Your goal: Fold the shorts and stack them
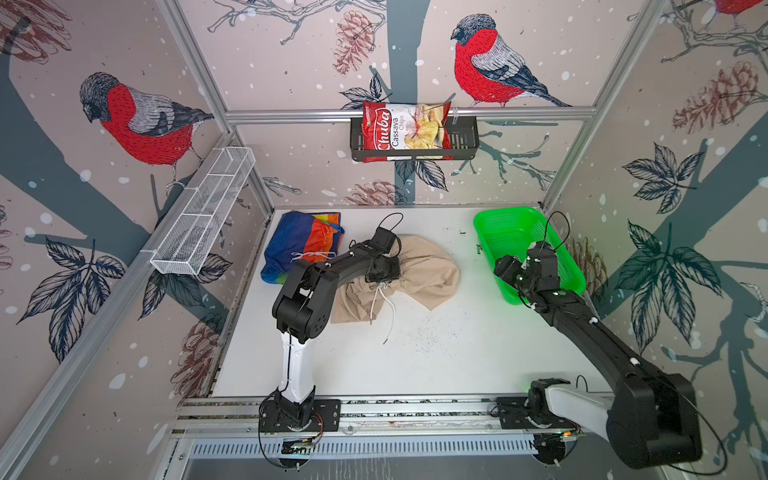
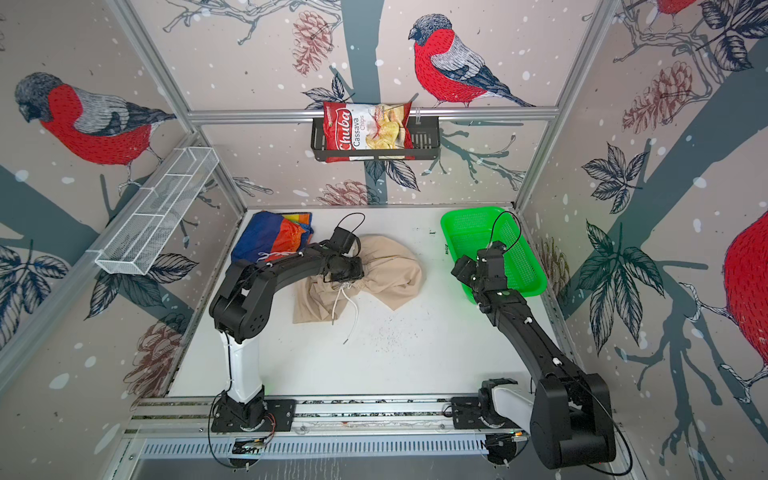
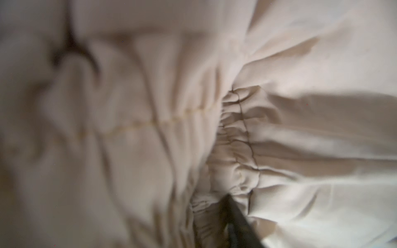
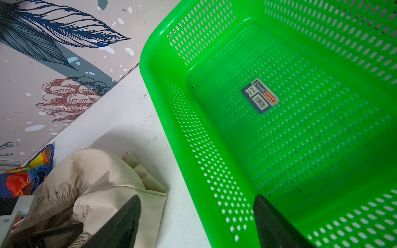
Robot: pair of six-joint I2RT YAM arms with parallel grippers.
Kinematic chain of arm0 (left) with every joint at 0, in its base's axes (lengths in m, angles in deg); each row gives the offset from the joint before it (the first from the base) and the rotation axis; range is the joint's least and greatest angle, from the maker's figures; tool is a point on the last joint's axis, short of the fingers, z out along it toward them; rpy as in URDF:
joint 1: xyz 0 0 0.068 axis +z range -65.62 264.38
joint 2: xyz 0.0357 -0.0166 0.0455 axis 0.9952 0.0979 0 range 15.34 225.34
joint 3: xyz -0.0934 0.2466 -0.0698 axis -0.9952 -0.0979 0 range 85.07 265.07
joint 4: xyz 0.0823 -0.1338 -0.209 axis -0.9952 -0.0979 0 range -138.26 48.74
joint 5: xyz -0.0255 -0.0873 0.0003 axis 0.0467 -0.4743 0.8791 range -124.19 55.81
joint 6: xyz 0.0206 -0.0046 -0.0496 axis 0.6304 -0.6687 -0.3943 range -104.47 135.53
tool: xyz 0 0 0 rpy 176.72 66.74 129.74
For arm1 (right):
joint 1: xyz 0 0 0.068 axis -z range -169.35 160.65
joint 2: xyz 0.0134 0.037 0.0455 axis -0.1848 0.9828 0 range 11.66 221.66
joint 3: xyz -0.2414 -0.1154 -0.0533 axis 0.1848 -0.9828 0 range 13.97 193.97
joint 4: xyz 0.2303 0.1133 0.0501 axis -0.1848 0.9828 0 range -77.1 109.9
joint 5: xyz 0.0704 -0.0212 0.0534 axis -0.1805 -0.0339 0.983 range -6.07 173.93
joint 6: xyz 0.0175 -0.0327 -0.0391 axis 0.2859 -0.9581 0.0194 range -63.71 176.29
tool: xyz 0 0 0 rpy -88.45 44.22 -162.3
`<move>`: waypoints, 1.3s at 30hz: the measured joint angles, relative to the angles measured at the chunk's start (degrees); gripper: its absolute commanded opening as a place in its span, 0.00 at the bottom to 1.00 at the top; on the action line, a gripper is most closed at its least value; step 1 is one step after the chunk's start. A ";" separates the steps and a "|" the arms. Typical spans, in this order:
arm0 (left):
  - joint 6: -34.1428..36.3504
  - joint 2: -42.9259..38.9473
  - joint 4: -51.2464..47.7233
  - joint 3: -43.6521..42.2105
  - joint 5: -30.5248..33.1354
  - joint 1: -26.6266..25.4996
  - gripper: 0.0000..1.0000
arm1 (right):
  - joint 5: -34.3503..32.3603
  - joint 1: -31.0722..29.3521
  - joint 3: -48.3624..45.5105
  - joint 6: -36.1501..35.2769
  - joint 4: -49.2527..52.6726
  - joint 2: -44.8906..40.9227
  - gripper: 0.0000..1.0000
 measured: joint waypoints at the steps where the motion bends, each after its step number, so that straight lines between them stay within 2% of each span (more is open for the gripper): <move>1: 0.02 -0.15 -0.15 0.79 -0.26 0.04 0.00 | 0.20 0.00 0.02 -0.02 0.00 0.00 0.79; 5: -1.22 -3.54 -1.86 5.97 -5.25 0.11 0.00 | 0.22 0.00 1.11 -0.92 0.20 -0.04 0.67; 7: -1.51 -6.62 -1.81 10.23 -9.22 0.09 0.00 | 0.42 0.00 1.99 -1.27 0.28 -0.31 0.65; 14: -2.99 -16.55 -1.14 23.91 -21.68 0.57 0.00 | 1.88 -0.66 4.31 -2.38 0.48 -2.80 0.67; 17: -4.31 -22.64 1.27 20.85 -25.46 2.93 0.00 | 1.88 -1.57 4.55 -2.34 0.50 -4.26 0.70; 19: -5.53 -28.52 4.44 12.81 -25.99 6.38 0.00 | 1.60 -2.75 4.48 -2.32 0.50 -5.18 0.72; 23: -7.32 -37.11 8.13 -5.75 -24.92 13.97 0.02 | -0.68 -6.95 3.82 -2.32 0.52 -5.84 0.75; 27: -6.58 -41.92 6.38 -22.05 -21.20 19.80 0.50 | -3.69 -11.54 3.13 -2.38 0.57 -4.79 0.75; 29: -5.46 -42.82 3.34 -27.23 -17.97 21.07 0.63 | -4.61 -12.07 3.10 -2.38 0.76 -3.45 0.76; 30: -4.83 -42.99 1.42 -29.03 -16.35 21.20 0.66 | -5.18 -12.33 3.13 -2.36 0.76 -2.71 0.76; 34: -2.27 -43.93 -4.70 -30.69 -10.40 21.53 0.65 | -5.95 -13.16 4.11 -2.34 1.03 0.33 0.76; 39: -0.42 -49.92 -10.23 -26.05 1.09 21.53 0.56 | -7.10 -14.27 5.97 -2.36 0.96 3.63 0.76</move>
